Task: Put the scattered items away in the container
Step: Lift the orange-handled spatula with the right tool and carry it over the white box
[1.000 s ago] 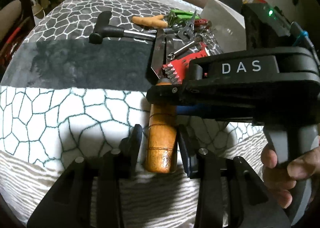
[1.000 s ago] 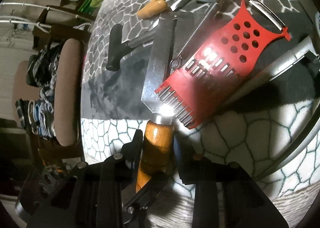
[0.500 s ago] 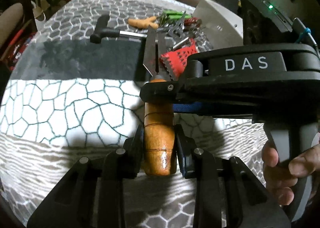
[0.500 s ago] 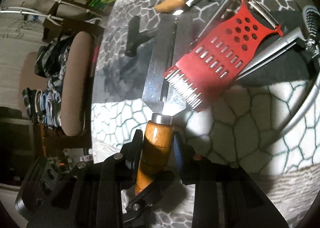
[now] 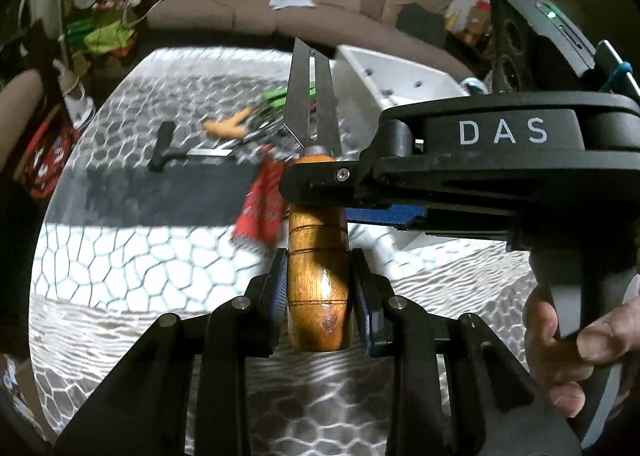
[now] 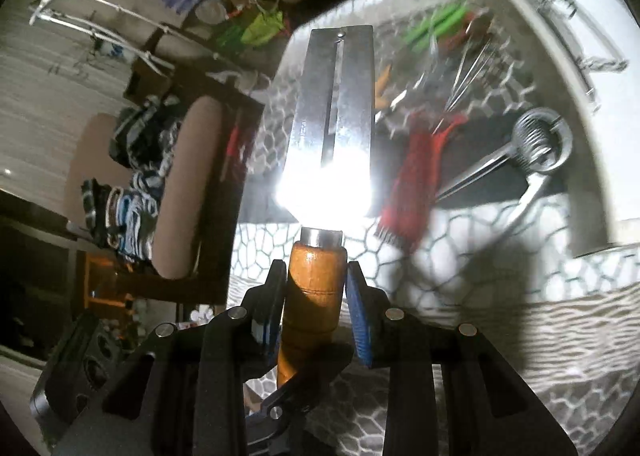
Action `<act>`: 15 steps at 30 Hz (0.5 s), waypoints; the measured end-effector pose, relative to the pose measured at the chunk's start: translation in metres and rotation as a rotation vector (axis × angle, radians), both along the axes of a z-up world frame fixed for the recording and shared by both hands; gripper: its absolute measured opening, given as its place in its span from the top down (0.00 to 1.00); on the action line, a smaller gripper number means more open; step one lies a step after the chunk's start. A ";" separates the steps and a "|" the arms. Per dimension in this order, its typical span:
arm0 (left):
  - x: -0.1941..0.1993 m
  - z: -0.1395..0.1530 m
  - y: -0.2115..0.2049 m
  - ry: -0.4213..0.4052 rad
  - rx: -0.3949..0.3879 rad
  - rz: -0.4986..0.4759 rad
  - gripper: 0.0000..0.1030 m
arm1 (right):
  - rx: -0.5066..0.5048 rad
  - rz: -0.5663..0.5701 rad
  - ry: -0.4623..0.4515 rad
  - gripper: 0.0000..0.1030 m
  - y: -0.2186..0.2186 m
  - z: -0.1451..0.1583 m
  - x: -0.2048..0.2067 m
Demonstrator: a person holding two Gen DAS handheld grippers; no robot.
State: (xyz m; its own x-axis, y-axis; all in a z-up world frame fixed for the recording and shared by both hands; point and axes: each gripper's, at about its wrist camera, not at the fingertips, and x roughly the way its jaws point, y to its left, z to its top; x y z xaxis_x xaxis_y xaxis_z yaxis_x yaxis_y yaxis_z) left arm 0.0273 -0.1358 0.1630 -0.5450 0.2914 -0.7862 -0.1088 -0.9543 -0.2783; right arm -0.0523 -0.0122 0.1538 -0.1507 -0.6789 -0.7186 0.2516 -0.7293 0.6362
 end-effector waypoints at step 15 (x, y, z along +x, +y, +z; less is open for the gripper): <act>-0.060 0.061 0.161 0.013 0.073 -0.135 0.73 | 0.031 -0.170 0.096 0.71 0.166 0.070 -0.039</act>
